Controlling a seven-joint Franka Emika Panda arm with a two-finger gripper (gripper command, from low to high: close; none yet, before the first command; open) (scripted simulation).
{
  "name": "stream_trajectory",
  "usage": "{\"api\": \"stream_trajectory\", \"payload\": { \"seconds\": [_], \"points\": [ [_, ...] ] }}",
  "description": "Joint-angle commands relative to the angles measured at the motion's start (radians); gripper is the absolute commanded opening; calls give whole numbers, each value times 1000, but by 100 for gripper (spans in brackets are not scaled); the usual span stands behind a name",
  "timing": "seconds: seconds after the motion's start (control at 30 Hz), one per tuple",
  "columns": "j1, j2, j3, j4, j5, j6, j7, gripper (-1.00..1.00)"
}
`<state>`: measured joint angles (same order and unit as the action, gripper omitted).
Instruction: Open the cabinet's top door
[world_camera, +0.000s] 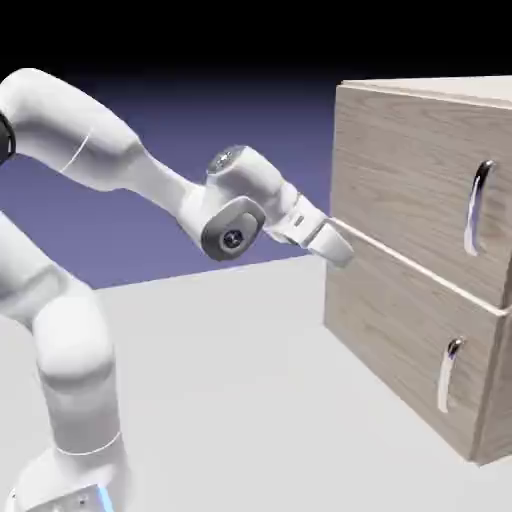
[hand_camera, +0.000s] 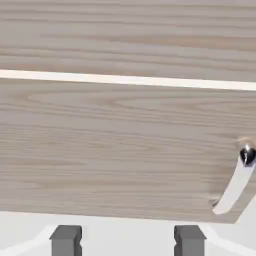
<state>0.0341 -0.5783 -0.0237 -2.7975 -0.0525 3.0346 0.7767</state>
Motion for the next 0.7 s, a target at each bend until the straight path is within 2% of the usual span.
{"api": "stream_trajectory", "payload": {
  "seconds": [0.0,0.67],
  "points": [
    [18,-7,-20,10,-44,-2,30,0],
    [385,-144,-413,218,-913,-41,622,0]
  ]
}}
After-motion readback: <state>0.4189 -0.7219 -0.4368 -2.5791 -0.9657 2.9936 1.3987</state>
